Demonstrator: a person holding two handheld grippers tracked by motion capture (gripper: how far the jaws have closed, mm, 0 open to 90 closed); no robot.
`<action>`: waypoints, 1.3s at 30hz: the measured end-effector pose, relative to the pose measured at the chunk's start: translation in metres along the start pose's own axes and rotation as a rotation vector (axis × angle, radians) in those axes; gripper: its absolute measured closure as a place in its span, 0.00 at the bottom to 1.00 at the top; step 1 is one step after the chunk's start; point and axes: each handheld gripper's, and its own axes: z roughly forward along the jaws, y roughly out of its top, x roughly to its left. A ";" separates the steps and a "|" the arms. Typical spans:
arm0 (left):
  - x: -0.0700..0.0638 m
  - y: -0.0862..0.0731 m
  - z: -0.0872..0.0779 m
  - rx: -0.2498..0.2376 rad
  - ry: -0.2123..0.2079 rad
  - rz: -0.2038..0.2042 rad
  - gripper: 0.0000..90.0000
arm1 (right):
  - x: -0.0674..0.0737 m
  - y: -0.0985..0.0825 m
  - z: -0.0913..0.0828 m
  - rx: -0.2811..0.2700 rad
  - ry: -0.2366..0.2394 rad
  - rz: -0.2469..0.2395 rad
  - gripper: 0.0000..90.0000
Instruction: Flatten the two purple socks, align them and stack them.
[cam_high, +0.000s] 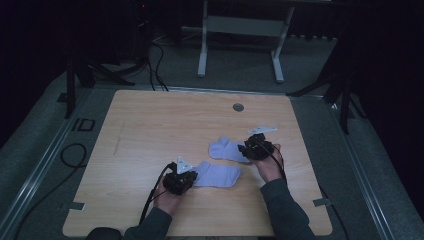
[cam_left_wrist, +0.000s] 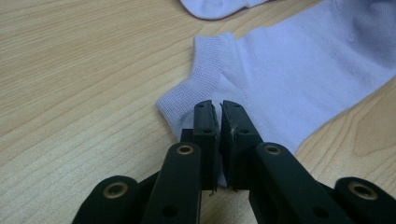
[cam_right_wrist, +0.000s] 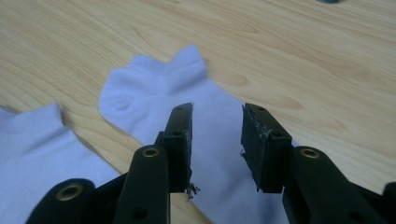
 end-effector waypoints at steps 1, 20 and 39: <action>0.000 0.000 0.000 0.001 -0.003 0.001 0.91 | 0.001 0.002 0.005 0.000 0.010 -0.010 0.69; -0.005 -0.001 0.000 -0.001 -0.032 0.004 0.83 | 0.023 0.022 0.062 0.144 0.090 -0.154 0.58; 0.002 0.002 -0.008 -0.046 -0.020 -0.002 0.72 | 0.021 0.021 0.066 0.175 0.080 -0.113 0.96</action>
